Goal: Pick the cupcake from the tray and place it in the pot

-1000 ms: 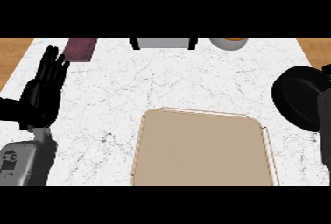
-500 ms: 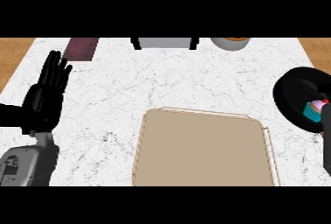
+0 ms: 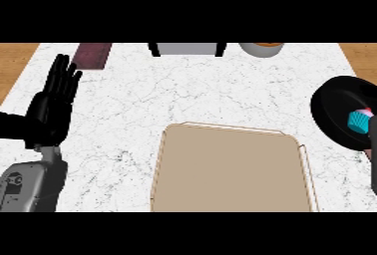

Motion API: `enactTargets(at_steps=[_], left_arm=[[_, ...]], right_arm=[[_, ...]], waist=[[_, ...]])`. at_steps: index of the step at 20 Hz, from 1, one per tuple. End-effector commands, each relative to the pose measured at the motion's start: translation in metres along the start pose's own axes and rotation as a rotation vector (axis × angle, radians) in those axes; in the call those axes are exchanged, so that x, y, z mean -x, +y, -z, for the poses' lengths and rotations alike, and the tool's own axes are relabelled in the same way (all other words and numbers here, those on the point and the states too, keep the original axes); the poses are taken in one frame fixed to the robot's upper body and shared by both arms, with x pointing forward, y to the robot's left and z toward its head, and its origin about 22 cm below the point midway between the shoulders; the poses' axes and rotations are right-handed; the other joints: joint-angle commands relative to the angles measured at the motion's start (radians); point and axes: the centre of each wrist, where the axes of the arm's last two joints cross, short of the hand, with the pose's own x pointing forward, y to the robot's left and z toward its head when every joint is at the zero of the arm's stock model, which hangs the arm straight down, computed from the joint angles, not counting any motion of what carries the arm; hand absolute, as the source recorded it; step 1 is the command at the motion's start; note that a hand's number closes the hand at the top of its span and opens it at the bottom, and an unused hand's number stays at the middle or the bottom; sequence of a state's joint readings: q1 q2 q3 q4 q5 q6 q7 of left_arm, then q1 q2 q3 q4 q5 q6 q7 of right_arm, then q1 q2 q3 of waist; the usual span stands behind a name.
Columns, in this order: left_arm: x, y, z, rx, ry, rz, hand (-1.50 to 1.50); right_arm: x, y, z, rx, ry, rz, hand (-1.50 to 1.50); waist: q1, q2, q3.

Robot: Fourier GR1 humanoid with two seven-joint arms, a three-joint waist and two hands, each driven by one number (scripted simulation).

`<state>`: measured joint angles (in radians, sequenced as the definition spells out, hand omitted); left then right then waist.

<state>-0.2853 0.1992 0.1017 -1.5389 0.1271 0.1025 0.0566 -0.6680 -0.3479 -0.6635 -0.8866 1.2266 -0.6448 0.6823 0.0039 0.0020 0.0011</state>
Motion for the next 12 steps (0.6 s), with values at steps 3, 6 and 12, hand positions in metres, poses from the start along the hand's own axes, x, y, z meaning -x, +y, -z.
enactTargets(at_steps=[3,6,12], left_arm=[[0.006,-0.006,0.001,-0.014,0.012,-0.002,0.0],[-0.01,-0.003,-0.005,-0.005,0.009,-0.005,0.0],[-0.006,-0.004,-0.012,-0.02,0.017,0.009,0.0]], right_arm=[[-0.011,-0.017,0.006,0.127,0.063,0.246,-1.5],[-0.002,-0.024,-0.003,0.171,0.092,0.333,-1.5],[0.044,-0.047,-0.012,0.291,0.061,0.417,-1.5]], waist=[[-0.006,-0.003,0.0],[-0.006,-0.009,-0.001],[-0.011,-0.007,-0.001]])
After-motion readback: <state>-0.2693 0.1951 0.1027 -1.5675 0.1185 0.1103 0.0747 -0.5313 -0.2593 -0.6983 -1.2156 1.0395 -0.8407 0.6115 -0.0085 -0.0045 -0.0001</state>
